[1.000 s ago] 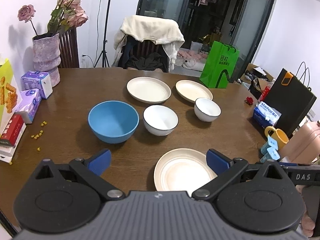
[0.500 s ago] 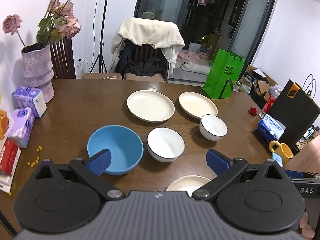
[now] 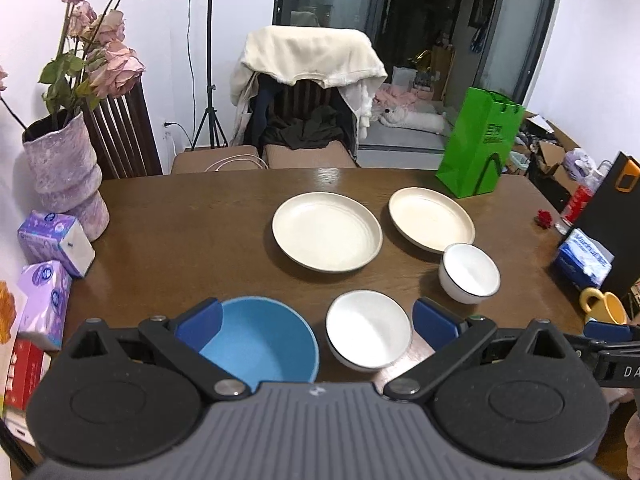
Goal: Organize plates and bowls
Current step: 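Move both tools forward past the bowls toward the remaining cream plates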
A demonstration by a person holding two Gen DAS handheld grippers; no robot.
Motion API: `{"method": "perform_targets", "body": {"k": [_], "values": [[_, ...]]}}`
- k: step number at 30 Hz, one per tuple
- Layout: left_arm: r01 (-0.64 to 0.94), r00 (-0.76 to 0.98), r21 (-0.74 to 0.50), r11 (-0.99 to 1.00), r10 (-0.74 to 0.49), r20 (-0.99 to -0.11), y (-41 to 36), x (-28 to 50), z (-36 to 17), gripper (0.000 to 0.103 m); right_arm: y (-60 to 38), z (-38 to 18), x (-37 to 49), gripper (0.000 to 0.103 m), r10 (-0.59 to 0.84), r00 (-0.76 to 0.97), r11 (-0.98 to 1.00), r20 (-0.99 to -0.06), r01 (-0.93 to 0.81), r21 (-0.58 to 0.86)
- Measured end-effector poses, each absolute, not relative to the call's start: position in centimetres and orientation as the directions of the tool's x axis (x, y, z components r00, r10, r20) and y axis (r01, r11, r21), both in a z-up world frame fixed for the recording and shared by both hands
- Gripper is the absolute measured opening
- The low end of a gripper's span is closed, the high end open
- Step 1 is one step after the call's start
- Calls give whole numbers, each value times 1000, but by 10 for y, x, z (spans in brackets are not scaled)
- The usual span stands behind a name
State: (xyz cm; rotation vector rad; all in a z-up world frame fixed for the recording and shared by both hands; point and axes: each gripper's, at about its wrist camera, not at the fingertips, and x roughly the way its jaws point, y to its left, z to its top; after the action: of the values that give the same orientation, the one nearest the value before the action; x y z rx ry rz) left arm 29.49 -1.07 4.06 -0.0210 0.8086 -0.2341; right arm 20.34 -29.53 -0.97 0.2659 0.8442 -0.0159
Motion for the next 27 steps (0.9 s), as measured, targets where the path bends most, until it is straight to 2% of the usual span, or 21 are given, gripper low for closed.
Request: {"method": "perform_targets", "body": {"k": [8, 21, 27], "values": [[183, 629, -112, 977, -204, -750, -4, 359, 20, 103, -283, -17, 273, 103, 95, 636, 973, -766, 104, 206], [182, 647, -106, 978, -201, -736, 6, 456, 14, 103, -256, -44, 381, 103, 122, 574, 967, -810, 117, 228], [179, 628, -86, 980, -181, -757, 7, 499, 0, 103, -259, -61, 431, 103, 132, 544, 953, -829, 161, 257]]}}
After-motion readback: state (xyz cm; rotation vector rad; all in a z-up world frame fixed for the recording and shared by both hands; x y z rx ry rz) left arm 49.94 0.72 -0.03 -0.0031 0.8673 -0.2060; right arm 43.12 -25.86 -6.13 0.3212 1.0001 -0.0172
